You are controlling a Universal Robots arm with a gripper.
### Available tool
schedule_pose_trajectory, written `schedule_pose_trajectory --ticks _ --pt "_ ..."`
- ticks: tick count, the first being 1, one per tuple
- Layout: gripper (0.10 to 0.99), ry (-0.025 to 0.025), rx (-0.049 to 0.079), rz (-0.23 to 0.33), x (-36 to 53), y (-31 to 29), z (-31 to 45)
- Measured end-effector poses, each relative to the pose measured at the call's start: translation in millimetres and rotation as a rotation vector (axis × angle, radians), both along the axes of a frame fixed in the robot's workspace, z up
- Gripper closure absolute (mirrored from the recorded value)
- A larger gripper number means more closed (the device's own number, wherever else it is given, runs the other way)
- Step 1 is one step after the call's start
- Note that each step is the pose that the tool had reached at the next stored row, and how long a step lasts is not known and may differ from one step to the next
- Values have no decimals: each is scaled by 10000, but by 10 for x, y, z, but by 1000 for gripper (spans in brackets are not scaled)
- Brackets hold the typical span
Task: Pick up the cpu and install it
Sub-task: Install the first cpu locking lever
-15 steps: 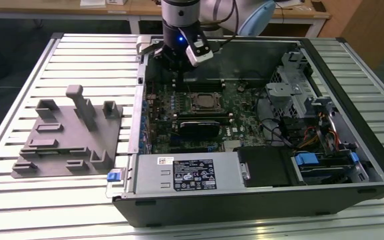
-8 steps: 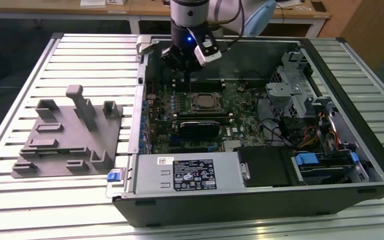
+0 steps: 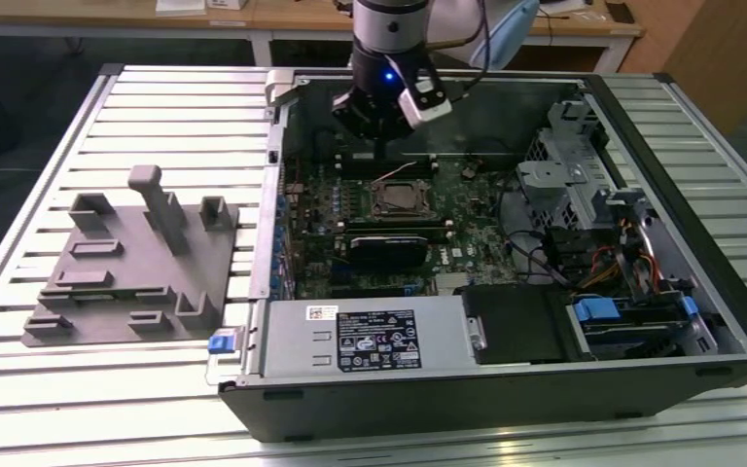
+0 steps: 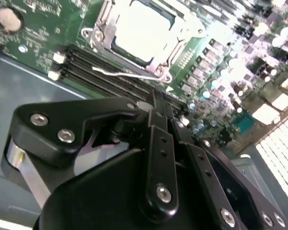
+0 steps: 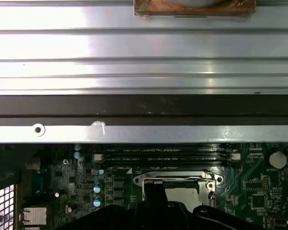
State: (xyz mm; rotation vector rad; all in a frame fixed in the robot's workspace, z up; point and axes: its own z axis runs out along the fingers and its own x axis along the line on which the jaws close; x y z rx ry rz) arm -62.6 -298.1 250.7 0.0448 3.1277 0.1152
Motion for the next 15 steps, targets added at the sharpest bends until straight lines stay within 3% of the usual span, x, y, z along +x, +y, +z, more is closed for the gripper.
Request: schedule_pose_trajectory --ticks 4,6,8,15 --pt "980 0 47 -1 16 -10 -5" --pt "980 -1 316 -2 18 -25 -14" --pt "980 -1 423 -11 29 -35 -29" --pt "980 -1 427 -14 107 -34 -90"
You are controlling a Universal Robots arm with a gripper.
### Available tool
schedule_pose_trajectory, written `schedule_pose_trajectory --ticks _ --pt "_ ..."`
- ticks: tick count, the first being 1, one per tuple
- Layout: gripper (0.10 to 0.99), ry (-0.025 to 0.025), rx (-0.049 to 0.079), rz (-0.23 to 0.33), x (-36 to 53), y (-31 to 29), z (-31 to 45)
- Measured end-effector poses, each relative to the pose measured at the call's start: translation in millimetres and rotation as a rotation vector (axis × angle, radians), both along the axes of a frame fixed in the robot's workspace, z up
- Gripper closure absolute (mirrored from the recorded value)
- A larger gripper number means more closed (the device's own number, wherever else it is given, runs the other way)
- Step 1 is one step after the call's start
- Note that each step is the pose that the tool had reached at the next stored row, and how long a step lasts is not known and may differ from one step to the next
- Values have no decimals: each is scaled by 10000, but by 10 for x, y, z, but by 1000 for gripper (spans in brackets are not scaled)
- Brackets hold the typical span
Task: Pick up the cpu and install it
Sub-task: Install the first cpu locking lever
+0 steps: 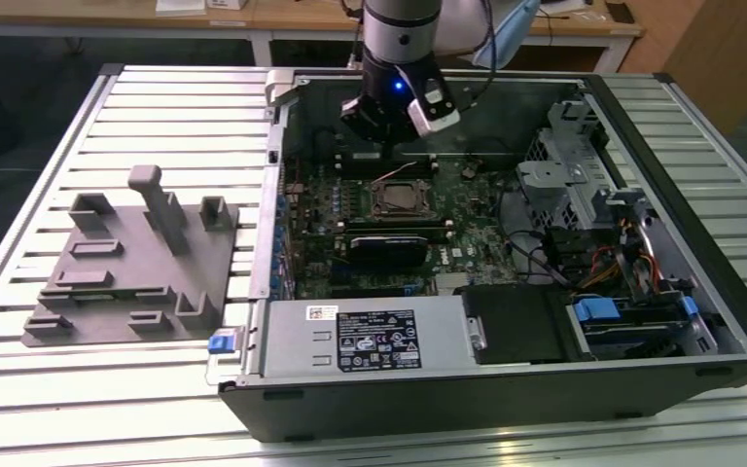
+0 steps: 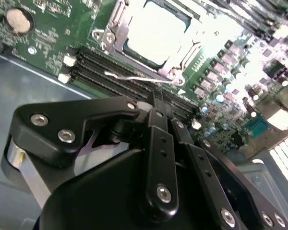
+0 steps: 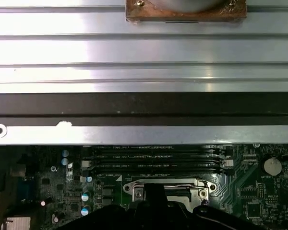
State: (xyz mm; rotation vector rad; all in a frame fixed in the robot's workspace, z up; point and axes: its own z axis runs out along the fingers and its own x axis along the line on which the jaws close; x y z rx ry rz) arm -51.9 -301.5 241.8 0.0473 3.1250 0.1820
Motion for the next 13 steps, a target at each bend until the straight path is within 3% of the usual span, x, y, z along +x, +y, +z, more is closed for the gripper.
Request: schedule_pose_trajectory --ticks 6,13 --pt "980 2 -5 0 44 1 -73" --pt "980 6 -5 -1 126 29 -105"
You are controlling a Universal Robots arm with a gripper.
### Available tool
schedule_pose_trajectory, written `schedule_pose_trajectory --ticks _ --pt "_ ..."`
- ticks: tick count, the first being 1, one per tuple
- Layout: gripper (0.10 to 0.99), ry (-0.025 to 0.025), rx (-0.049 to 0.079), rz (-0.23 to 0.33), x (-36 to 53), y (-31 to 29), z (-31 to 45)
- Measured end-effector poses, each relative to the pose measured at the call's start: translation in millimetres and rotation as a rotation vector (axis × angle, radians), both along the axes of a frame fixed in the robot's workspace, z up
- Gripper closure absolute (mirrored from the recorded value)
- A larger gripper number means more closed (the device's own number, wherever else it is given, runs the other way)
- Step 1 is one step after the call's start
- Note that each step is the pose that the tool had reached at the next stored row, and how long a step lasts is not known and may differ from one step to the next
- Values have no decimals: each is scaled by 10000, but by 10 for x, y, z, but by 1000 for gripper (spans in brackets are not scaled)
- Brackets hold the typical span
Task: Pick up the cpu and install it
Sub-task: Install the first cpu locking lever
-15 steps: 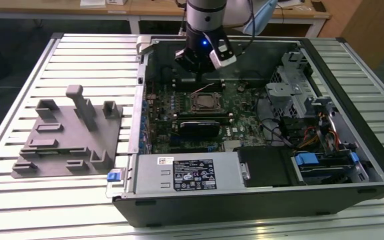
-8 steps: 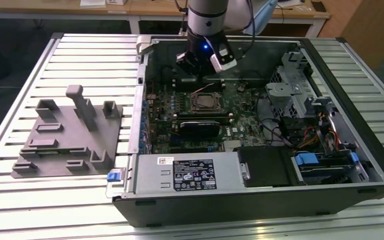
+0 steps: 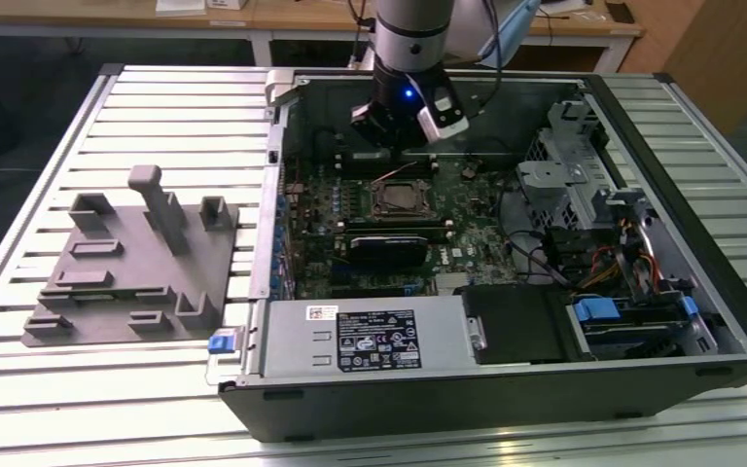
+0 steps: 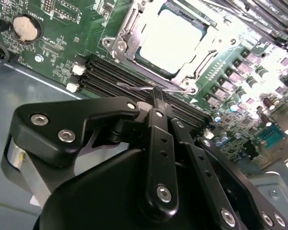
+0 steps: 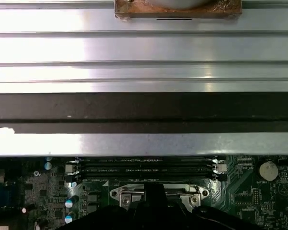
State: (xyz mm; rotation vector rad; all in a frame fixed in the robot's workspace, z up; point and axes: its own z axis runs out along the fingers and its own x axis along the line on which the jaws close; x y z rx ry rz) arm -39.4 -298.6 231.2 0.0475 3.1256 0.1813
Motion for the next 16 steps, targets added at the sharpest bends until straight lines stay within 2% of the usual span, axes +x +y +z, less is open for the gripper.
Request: schedule_pose_trajectory --ticks 9,16 --pt "980 0 -31 103 33 56 -44" --pt "980 0 -45 104 55 74 -67"
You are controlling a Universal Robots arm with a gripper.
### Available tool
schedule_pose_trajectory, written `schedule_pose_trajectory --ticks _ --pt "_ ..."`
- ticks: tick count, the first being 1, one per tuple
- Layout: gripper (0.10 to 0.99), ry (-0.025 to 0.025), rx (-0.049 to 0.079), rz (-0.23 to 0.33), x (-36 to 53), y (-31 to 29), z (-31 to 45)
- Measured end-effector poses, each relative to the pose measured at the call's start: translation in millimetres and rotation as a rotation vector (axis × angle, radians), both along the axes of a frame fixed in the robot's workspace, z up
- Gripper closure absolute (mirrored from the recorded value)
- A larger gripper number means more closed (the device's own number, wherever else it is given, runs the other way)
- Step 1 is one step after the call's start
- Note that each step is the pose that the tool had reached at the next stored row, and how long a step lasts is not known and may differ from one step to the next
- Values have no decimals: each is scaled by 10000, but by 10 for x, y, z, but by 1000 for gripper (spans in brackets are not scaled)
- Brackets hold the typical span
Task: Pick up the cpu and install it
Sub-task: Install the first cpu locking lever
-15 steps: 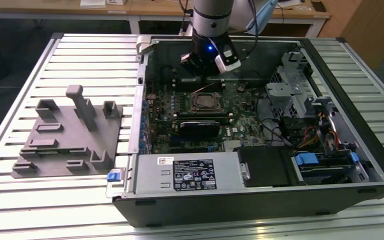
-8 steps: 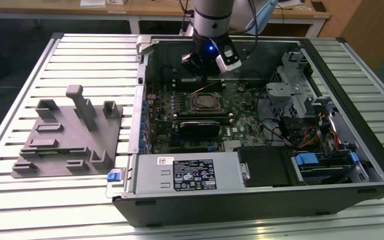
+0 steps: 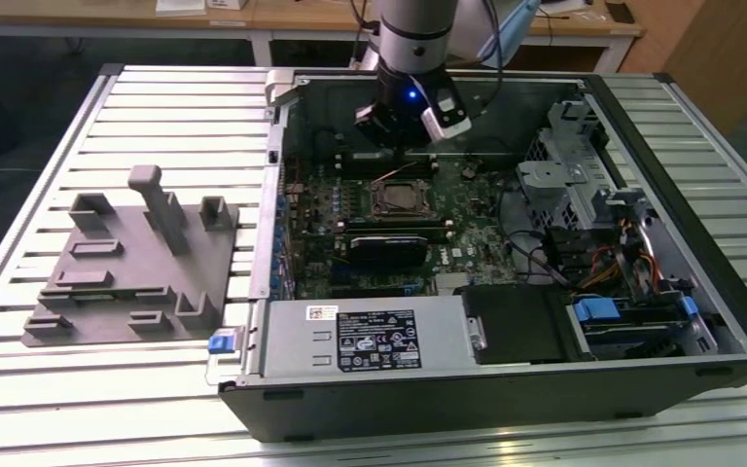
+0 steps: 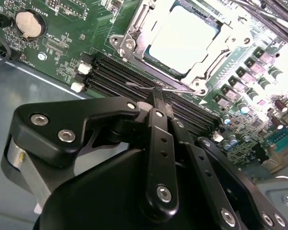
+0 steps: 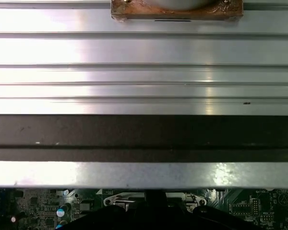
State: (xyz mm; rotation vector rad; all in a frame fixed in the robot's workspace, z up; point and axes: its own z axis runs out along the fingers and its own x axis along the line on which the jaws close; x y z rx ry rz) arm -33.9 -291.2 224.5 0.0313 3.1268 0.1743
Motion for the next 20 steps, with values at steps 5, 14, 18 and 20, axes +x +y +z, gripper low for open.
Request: schedule_pose_trajectory --ticks 5,14,18,20 --pt "980 -1 1 0 23 10 -25" --pt "980 2 1 -7 93 11 -55" --pt "980 3 1 -19 122 11 -70" --pt "980 4 0 -27 134 11 -76"
